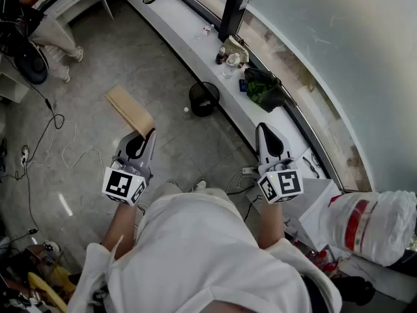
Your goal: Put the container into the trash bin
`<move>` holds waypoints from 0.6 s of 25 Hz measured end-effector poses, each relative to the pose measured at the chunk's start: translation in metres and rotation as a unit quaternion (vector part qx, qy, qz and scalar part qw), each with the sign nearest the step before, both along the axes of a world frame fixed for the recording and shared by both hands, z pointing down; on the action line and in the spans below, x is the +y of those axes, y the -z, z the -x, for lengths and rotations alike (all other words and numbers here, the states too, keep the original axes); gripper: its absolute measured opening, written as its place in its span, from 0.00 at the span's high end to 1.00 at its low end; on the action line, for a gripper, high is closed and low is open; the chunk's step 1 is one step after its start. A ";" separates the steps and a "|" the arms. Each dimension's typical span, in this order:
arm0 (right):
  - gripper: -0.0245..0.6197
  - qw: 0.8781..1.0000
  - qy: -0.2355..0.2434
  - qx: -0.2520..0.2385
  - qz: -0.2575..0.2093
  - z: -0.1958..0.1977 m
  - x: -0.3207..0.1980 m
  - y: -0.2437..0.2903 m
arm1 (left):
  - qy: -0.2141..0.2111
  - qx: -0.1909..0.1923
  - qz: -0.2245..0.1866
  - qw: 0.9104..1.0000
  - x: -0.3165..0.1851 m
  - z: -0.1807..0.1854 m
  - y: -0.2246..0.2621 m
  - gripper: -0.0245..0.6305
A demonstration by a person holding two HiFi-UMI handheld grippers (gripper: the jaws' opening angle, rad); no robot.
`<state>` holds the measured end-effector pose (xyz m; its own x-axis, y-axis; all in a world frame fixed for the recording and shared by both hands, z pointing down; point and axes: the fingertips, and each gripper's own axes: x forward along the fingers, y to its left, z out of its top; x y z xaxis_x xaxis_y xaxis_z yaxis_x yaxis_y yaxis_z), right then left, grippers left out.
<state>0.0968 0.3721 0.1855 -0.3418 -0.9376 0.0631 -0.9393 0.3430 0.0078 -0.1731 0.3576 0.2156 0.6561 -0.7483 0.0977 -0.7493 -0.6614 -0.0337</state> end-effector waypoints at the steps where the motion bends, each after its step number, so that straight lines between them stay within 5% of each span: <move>1: 0.96 1.000 0.000 0.000 0.001 0.000 0.001 0.000 | 0.001 0.001 0.000 1.000 0.001 0.000 0.000 0.93; 10: 0.96 1.000 0.015 0.002 0.007 0.001 0.004 -0.005 | 0.001 0.002 0.001 1.000 0.001 -0.009 -0.001 0.93; 15: 0.96 0.996 0.071 -0.063 0.006 0.000 0.005 -0.016 | -0.004 -0.006 -0.003 1.000 0.004 -0.024 -0.002 0.93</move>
